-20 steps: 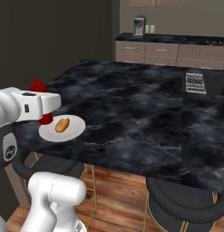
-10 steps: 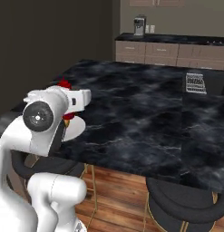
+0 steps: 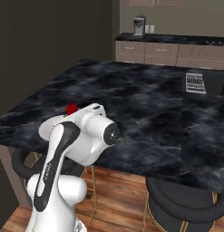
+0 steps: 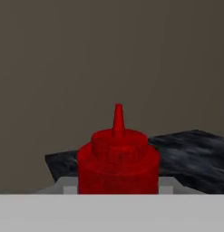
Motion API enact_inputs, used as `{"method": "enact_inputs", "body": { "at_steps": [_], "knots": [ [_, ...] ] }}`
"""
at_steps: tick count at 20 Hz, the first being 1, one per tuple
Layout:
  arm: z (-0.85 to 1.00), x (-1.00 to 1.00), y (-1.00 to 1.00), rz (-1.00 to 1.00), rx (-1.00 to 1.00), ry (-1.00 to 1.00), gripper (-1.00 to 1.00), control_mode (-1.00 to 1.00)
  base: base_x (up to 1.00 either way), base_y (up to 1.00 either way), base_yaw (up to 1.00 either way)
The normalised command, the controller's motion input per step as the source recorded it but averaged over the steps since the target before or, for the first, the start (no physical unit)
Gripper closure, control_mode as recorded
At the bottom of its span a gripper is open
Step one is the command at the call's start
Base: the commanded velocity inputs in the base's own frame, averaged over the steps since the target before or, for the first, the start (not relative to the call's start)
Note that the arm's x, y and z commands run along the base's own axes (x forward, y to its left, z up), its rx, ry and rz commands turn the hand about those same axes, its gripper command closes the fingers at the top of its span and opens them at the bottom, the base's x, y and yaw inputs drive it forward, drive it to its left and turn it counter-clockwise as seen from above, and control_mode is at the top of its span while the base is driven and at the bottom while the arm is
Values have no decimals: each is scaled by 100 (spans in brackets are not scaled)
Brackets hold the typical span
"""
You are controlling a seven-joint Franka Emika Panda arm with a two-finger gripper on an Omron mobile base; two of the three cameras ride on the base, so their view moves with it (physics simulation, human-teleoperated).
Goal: Move the hot dog bun to the plate on the dining table and place the condiment next to that plate. Then navigate to the fridge and take the sausage and place it on the plate as well.
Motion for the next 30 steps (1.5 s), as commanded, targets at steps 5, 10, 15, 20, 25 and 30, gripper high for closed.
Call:
{"method": "enact_inputs", "body": {
  "at_steps": [5, 10, 15, 20, 25, 30],
  "knots": [
    [-68, 27, 4, 32, -11, -2, 100, -100, 0, 0, 0],
    [-32, 27, 21, 8, -12, 0, 100, -100, 0, 0, 0],
    [-35, 57, 13, 6, -1, 0, 100, -100, 0, 0, 0],
    [-39, 61, 2, 8, 2, 0, 100, -100, 0, 0, 0],
    [-32, 61, 0, 9, 3, 0, 100, -100, 0, 0, 0],
    [-23, 63, 0, 12, 0, 5, 100, -100, 0, 0, 0]
  ]
}}
